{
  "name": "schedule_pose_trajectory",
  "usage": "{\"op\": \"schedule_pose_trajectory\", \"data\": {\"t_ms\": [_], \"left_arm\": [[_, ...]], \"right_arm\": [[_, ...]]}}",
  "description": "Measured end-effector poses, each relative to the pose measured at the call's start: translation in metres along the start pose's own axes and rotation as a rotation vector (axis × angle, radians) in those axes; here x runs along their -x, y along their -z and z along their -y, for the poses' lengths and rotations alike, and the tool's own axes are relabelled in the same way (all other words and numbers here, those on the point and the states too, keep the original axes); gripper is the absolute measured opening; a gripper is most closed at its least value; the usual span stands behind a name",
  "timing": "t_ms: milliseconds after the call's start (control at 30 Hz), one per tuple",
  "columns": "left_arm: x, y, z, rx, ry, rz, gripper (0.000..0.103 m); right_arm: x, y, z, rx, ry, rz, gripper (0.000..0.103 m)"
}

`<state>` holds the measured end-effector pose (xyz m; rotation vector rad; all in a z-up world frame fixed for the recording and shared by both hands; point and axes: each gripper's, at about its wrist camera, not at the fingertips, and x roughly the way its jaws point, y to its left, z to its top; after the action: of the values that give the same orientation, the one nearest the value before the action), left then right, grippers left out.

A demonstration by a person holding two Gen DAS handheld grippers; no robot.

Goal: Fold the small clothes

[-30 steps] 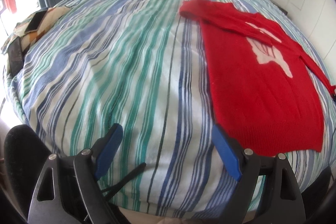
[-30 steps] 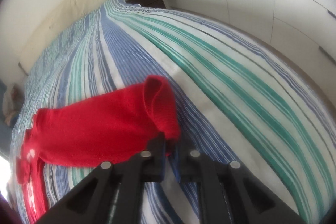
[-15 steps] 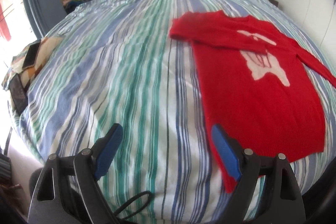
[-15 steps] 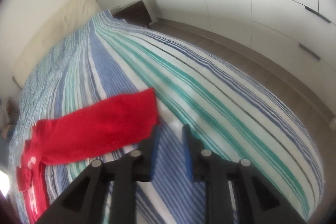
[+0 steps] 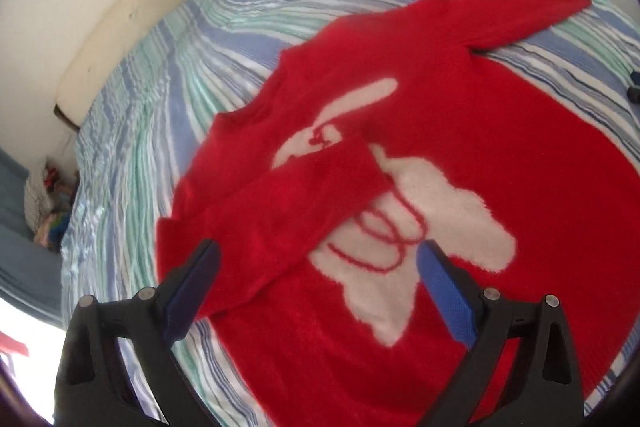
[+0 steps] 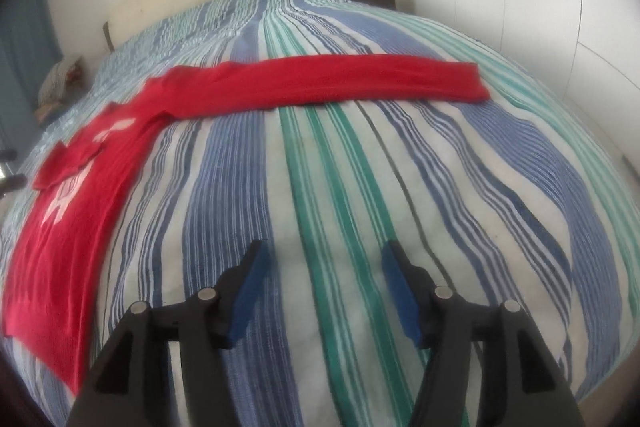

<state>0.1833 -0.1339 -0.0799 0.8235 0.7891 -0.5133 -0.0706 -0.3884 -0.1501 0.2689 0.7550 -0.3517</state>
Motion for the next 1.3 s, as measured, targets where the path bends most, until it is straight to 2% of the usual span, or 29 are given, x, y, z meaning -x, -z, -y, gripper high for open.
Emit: {"op": "schedule_pose_trajectory", "data": {"t_ms": [133,233,300,333,367,433,533,600,667,767,833,900,1133,1300], "left_arm": [[-0.051,-0.017,-0.008,0.040,0.049,-0.094,0.096],[-0.071,-0.020,-0.013,0.093,0.100,-0.104,0.077],[-0.074,-0.021,-0.020,0.161,0.175,-0.090,0.042],[-0.072,-0.021,-0.026,0.204,0.199,-0.091,0.004],[-0.068,-0.020,-0.034,0.251,0.199,-0.081,0.004],[-0.048,-0.012,-0.065,0.387,0.236,-0.009,0.004],[-0.018,0.026,-0.140,0.673,0.231,0.061,0.004],[-0.002,0.070,-0.199,0.887,0.145,0.074,0.004],[0.010,0.124,-0.251,1.074,0.004,0.056,0.004],[0.014,0.203,-0.303,1.268,-0.167,-0.025,0.003],[0.015,0.242,-0.313,1.321,-0.235,-0.076,0.003],[0.011,0.264,-0.311,1.325,-0.277,-0.123,0.003],[-0.002,0.315,-0.286,1.343,-0.350,-0.229,0.002],[-0.004,0.340,-0.278,1.379,-0.367,-0.266,0.002]], "right_arm": [[-0.001,0.004,0.002,-0.030,-0.001,0.018,0.063],[-0.001,0.007,-0.002,-0.016,0.019,0.041,0.065],[-0.001,0.010,-0.005,0.000,0.034,0.056,0.066],[-0.002,0.011,-0.006,0.005,0.041,0.062,0.067],[-0.002,0.011,-0.007,0.007,0.045,0.068,0.067],[-0.001,0.012,-0.006,0.007,0.045,0.075,0.068],[0.000,0.014,-0.005,0.003,0.039,0.084,0.068],[0.000,0.015,-0.005,0.004,0.042,0.092,0.068],[0.000,0.016,-0.007,0.011,0.050,0.096,0.068],[-0.001,0.017,-0.009,0.021,0.060,0.100,0.070],[-0.001,0.017,-0.011,0.025,0.066,0.101,0.071],[-0.001,0.017,-0.011,0.028,0.072,0.101,0.071],[-0.003,0.016,-0.014,0.041,0.088,0.089,0.071],[-0.004,0.017,-0.015,0.049,0.101,0.086,0.072]]}}
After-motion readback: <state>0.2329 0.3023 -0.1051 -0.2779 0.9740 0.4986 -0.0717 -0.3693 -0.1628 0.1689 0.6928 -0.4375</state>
